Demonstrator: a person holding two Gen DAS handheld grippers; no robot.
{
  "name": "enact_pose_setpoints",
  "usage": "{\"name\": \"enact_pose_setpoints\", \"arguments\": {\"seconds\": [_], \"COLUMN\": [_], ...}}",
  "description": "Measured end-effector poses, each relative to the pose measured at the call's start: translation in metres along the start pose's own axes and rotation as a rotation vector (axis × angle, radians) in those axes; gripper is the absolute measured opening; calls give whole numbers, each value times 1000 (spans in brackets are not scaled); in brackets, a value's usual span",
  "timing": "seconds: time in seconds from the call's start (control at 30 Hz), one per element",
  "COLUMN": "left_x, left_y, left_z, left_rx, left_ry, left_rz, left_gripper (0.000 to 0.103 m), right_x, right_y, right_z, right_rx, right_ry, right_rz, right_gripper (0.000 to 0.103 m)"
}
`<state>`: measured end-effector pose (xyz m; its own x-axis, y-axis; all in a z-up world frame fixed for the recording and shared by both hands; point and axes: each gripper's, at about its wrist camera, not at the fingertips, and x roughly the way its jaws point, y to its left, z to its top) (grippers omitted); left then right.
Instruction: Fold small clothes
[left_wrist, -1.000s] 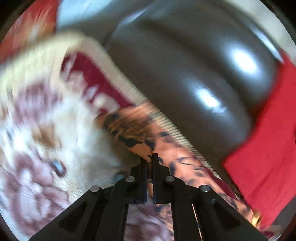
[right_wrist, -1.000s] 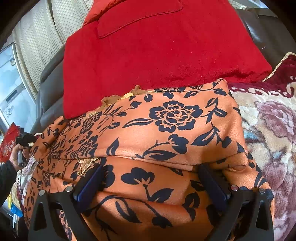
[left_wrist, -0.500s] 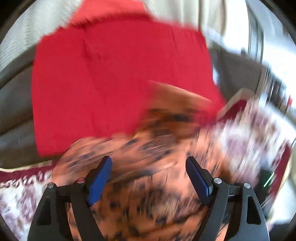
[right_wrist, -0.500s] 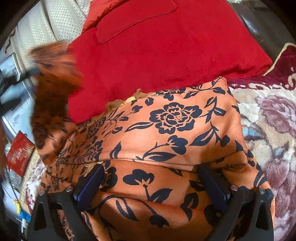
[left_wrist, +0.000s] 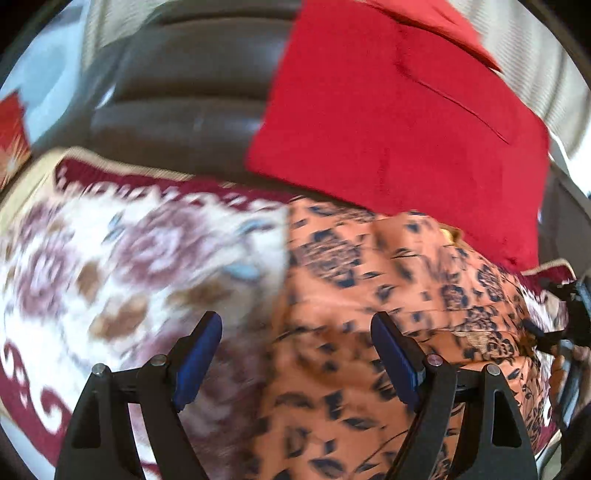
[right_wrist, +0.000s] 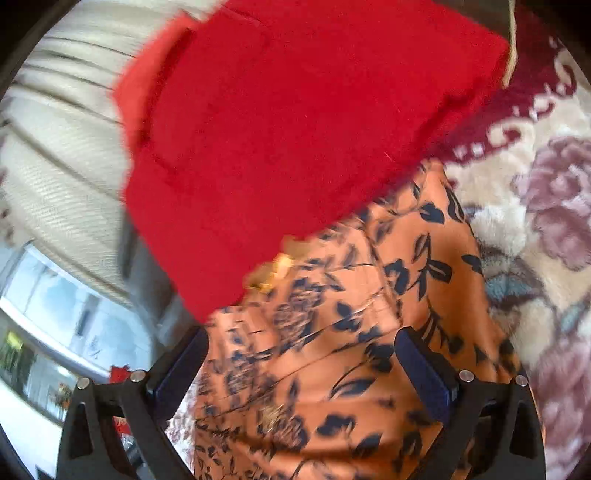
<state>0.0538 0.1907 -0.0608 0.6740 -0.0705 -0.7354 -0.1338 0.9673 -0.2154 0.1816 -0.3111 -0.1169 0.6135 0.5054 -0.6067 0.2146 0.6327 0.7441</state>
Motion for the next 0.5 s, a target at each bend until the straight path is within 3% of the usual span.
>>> {"name": "enact_pose_setpoints", "arguments": {"seconds": [0.07, 0.1, 0.13, 0.17, 0.2, 0.27, 0.4, 0.5], "left_x": [1, -1, -1, 2, 10, 9, -4, 3], "left_y": [14, 20, 24, 26, 26, 31, 42, 45], "left_z": [-9, -13, -15, -17, -19, -18, -15, -10], "left_rx": [-30, -42, -48, -55, -60, -77, -100, -122], "left_ry": [11, 11, 10, 11, 13, 16, -40, -23], "left_rz": [7, 9, 9, 12, 14, 18, 30, 37], "left_gripper": [83, 83, 83, 83, 83, 83, 83, 83], "right_x": [15, 18, 23, 30, 35, 27, -35, -22], "right_y": [-4, -1, 10, 21, 30, 56, 94, 68], "right_z": [5, 6, 6, 5, 5, 2, -5, -19], "right_rx": [29, 11, -42, -97, -138, -240, -331, -325], "right_ry": [15, 16, 36, 81, 107, 78, -107, -46], "right_rz": [-74, -98, -123, -144, -172, -216, -184, -266], "right_gripper": [101, 96, 84, 33, 9, 9, 9, 12]}}
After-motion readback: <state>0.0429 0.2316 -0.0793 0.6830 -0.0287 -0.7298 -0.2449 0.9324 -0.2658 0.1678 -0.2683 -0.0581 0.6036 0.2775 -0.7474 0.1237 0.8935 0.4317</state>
